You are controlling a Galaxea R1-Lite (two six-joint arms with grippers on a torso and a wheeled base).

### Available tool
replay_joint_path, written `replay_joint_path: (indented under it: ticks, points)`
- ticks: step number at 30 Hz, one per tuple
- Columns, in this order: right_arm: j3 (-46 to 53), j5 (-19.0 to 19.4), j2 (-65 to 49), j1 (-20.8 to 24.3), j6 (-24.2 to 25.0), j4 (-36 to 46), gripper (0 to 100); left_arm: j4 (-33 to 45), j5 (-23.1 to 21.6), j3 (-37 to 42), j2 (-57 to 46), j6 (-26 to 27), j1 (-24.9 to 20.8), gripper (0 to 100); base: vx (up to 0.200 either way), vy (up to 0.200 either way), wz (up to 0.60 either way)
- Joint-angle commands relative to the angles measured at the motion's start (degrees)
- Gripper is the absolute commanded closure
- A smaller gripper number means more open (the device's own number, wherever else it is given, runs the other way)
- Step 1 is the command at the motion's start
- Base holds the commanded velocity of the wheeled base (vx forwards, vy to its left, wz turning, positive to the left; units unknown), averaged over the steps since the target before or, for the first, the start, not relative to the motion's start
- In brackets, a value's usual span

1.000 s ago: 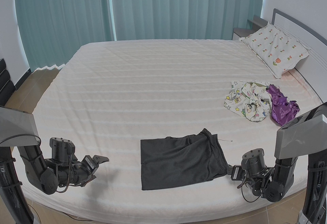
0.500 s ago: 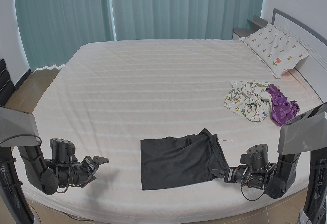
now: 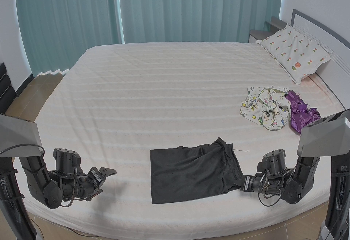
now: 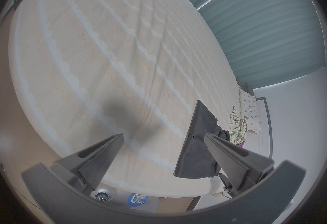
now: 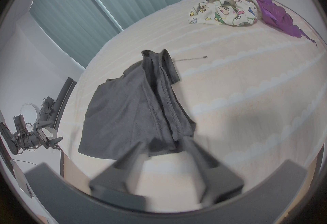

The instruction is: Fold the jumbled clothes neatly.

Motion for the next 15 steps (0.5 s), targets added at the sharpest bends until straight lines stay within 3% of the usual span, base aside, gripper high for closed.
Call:
replay_joint_path:
  ticks: [1,6,14,15]
  points:
    - [-0.4,-0.2,0.2,-0.5,0.0,1.1,100,0.0,0.0,0.0,0.1,0.0,0.0,0,0.0,0.0,0.0]
    - [0.3,-0.5,-1.8,-2.3,0.0,6.6,100,0.0,0.0,0.0,0.1,0.0,0.0,0,0.0,0.0,0.0]
    - [2.9,-0.6,-2.2,-3.4,-0.1,5.2,100,0.0,0.0,0.0,0.3,0.0,0.0,0,0.0,0.0,0.0]
    - [2.9,-0.5,-2.4,-3.4,0.0,4.4,0,0.0,0.0,-0.1,0.4,0.0,0.0,0,0.0,0.0,0.0]
